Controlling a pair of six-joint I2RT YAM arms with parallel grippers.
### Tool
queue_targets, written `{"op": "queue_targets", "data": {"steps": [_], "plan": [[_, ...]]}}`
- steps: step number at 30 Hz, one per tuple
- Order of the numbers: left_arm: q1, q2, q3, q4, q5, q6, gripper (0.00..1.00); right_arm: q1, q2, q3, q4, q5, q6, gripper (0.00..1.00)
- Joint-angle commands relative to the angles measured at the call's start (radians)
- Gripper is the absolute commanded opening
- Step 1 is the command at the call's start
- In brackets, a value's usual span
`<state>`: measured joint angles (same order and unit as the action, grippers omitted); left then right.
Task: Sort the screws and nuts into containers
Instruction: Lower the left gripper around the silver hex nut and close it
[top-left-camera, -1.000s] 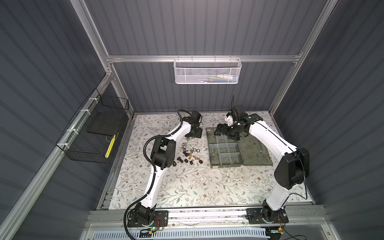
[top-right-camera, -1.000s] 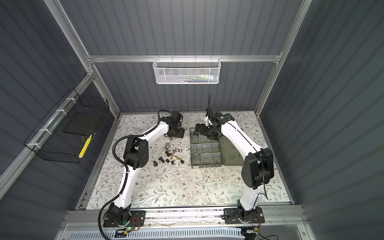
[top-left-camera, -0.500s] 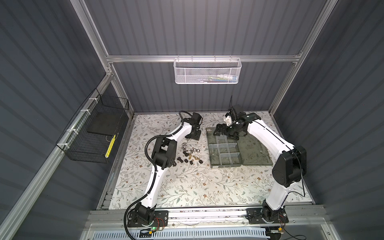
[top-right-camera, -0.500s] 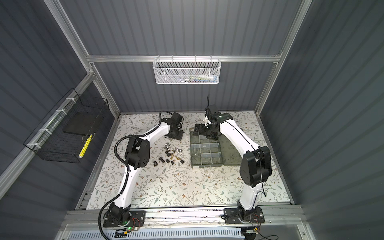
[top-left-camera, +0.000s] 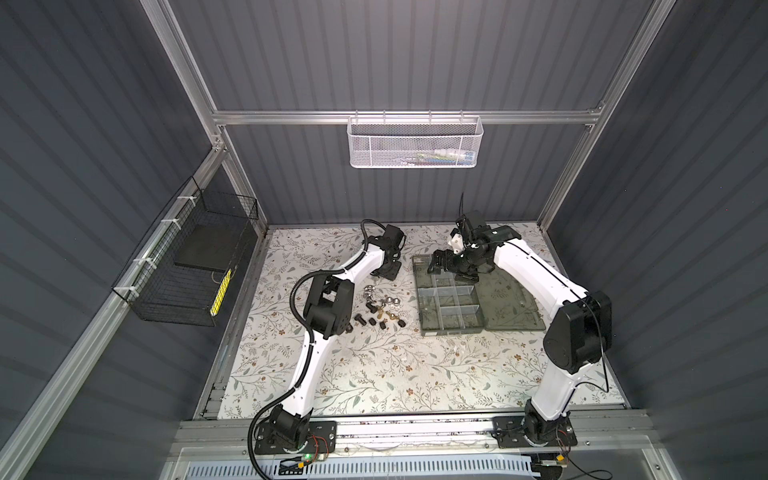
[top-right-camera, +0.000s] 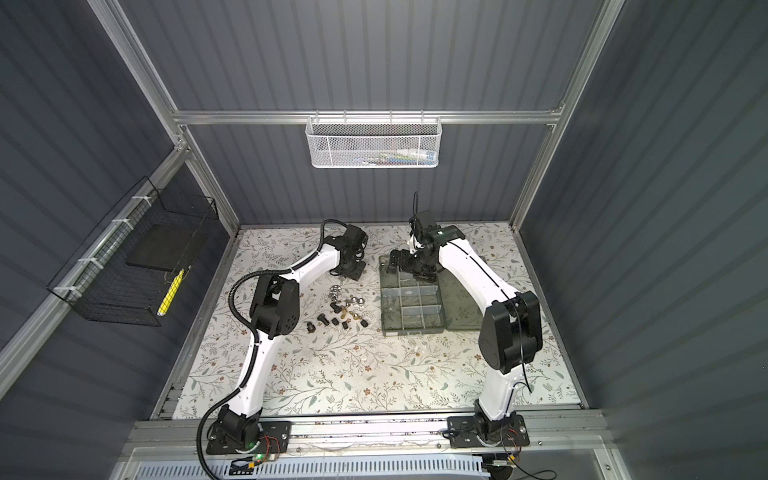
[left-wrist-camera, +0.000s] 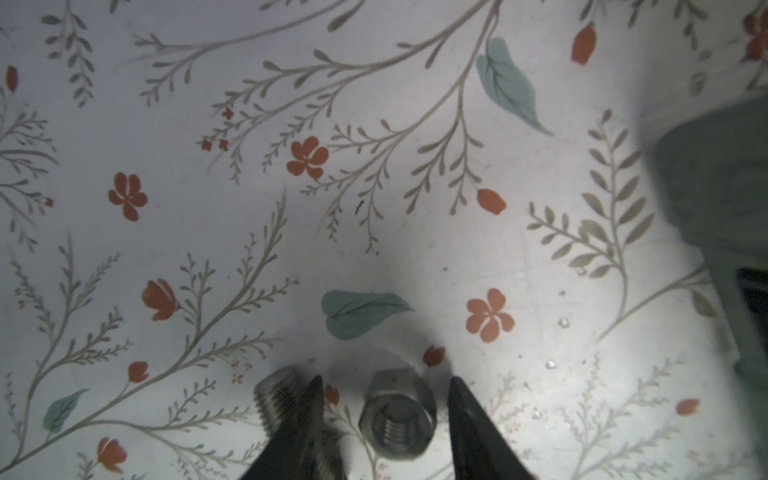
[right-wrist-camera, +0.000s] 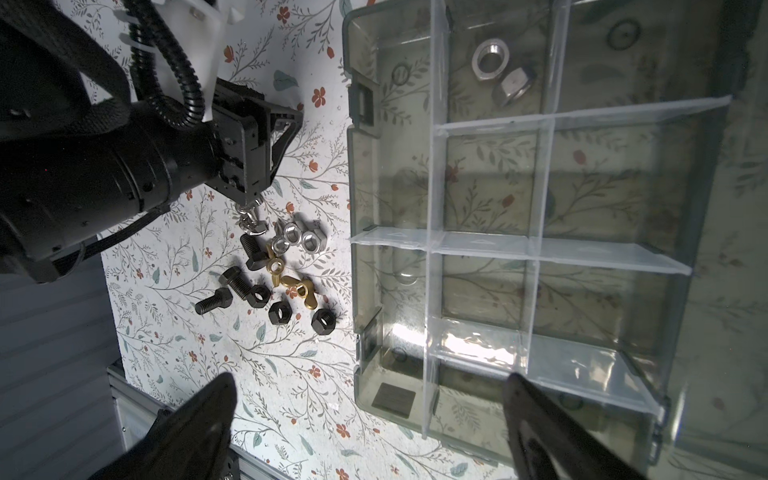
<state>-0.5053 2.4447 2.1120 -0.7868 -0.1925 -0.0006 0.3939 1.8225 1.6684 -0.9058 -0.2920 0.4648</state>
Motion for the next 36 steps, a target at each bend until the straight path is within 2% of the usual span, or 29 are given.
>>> {"op": "queue_targets", "data": {"steps": [1,11,16,22,29,36], "plan": [[-0.001,0.034,0.033,-0.043,-0.020,0.051,0.47,0.003,0.005,0.004,-0.030,-0.003,0.009,0.99],[-0.001,0.031,-0.009,-0.032,0.029,0.081,0.42,0.006,0.027,0.039,-0.053,0.007,0.015,0.99],[-0.001,0.036,-0.010,-0.033,0.058,0.087,0.36,0.010,0.028,0.043,-0.060,0.017,0.014,0.99],[-0.001,0.055,-0.008,-0.058,0.064,0.081,0.35,0.009,0.029,0.044,-0.063,0.022,0.018,0.99],[0.001,0.061,-0.004,-0.095,0.108,0.046,0.34,0.009,0.034,0.042,-0.058,0.022,0.022,0.99],[0.001,0.063,-0.016,-0.121,0.168,0.000,0.30,0.008,0.040,0.038,-0.049,0.021,0.026,0.99]]}}
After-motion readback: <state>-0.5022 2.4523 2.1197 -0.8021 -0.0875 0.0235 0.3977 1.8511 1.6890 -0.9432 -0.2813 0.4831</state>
